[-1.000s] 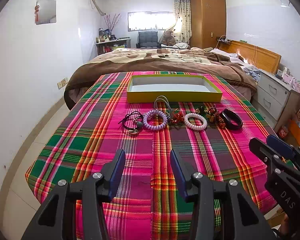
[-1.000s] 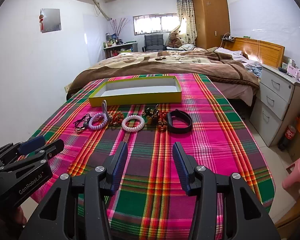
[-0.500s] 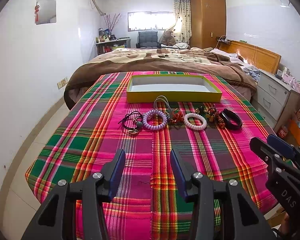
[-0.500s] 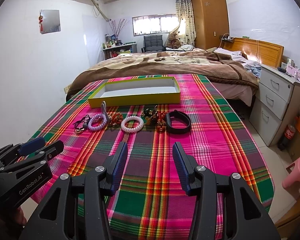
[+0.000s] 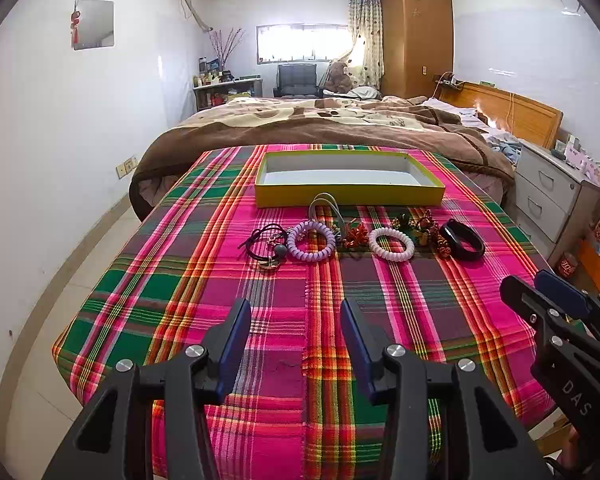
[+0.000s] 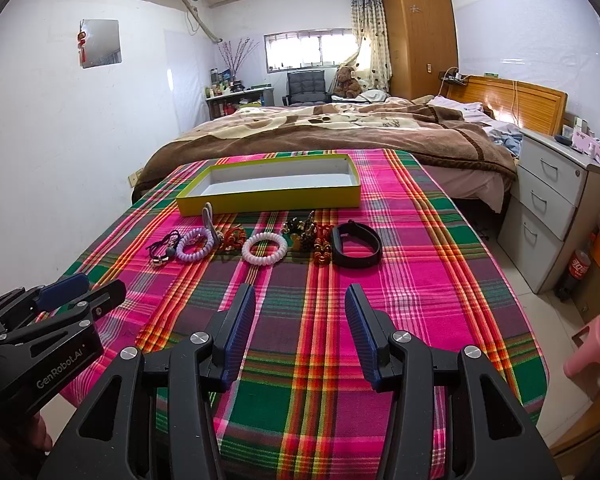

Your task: Organize jewelry

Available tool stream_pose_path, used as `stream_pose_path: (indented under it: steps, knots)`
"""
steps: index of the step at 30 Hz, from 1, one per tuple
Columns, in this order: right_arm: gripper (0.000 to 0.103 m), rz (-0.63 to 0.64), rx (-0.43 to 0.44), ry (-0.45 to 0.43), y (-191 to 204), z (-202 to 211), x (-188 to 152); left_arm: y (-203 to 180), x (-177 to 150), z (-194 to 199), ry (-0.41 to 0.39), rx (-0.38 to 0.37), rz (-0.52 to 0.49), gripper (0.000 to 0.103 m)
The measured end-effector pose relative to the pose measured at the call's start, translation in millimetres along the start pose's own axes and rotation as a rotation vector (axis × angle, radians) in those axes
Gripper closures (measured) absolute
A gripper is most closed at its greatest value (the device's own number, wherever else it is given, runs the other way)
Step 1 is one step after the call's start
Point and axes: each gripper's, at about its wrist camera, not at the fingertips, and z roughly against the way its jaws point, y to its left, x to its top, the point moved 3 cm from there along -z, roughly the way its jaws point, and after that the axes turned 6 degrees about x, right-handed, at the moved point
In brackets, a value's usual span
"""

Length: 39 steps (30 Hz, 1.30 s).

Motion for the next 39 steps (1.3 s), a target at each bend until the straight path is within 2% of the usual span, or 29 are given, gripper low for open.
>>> stream_pose_path:
  steps: [39]
  knots:
    - [0.056,-0.001,0.001,0.002,0.0,-0.3,-0.3,2.3,-1.4,0.8,0.002,-0.005,0.001,0.057]
